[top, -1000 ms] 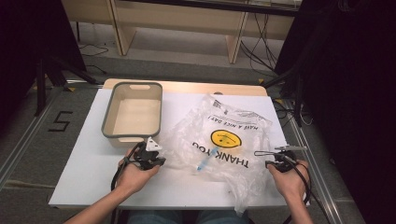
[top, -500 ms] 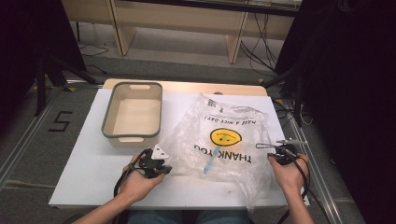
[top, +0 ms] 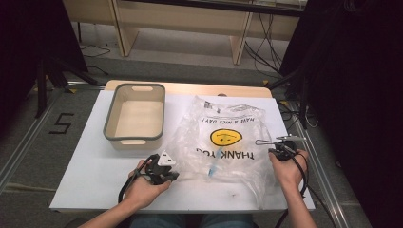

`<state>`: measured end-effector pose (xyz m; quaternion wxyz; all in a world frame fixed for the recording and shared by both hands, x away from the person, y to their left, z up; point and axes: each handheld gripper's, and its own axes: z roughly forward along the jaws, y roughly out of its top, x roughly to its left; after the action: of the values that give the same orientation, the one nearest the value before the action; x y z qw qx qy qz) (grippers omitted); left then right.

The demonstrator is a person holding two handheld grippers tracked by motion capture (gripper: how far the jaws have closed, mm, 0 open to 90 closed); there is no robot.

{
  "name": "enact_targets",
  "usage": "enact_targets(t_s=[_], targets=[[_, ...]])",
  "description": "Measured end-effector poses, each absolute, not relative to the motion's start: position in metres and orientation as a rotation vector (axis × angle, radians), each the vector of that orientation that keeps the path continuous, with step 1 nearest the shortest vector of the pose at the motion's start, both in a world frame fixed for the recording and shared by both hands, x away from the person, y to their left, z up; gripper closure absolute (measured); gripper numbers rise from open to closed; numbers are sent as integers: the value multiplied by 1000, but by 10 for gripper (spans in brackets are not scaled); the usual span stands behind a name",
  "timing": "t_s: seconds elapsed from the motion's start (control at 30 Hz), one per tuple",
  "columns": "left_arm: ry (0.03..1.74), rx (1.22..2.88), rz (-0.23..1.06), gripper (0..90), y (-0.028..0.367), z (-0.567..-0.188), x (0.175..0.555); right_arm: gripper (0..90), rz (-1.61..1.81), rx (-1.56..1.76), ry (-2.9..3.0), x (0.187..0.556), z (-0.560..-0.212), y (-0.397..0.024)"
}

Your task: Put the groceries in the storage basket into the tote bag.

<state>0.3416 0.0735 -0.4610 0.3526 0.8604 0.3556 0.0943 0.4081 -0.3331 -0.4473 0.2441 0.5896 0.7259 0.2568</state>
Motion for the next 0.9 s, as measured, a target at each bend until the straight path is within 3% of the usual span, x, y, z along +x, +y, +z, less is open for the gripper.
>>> enact_targets(t_s=[0.17, 0.5, 0.9], targets=[[913, 2226, 244, 884, 73, -462, 342, 875, 702, 1593, 1979, 411, -448, -332], [917, 2225, 246, 880, 75, -462, 343, 625, 741, 1517, 1915, 393, -425, -333], [919, 2232, 241, 879, 74, -464, 343, 520, 890, 1462, 2119, 351, -416, -313]])
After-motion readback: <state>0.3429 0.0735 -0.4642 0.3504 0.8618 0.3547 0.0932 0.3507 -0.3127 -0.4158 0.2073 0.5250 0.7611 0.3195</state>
